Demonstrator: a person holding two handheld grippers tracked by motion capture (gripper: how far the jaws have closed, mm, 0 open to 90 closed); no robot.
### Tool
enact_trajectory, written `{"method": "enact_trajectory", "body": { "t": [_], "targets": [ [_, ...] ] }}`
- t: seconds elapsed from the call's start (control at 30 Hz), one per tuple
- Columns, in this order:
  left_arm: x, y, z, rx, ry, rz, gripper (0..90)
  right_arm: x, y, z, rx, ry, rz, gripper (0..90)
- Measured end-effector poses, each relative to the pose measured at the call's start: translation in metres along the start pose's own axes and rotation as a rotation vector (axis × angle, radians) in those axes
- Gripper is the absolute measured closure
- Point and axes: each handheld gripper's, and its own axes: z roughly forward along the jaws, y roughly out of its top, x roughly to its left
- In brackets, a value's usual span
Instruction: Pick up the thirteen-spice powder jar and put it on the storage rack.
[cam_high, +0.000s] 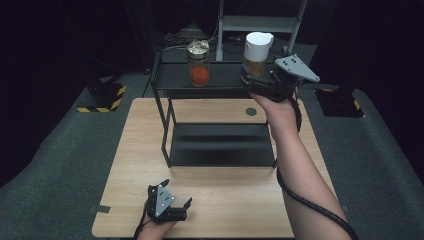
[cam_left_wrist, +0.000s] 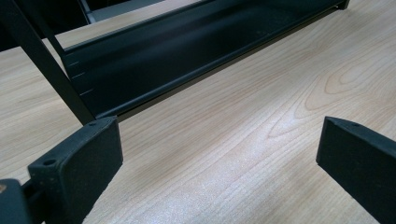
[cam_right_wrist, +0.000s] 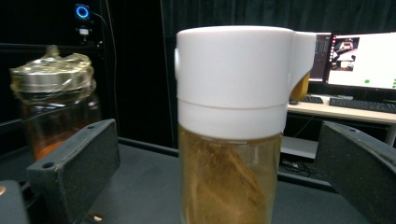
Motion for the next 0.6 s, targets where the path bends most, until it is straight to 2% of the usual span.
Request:
{"method": "enact_trajectory", "body": {
  "t": [0.3,0.6],
  "targets": [
    [-0.001,0.000,0.000,0.002,0.001,0.008,0.7,0.005,-0.006,-0.020,-0.013,0.020,-0.026,0.0],
    [-0.001,0.001,0.001,0.004,0.001,0.011,0.6,0.008,-0.017,-0.049,-0.024,0.046,-0.042,0.0]
  ]
}}
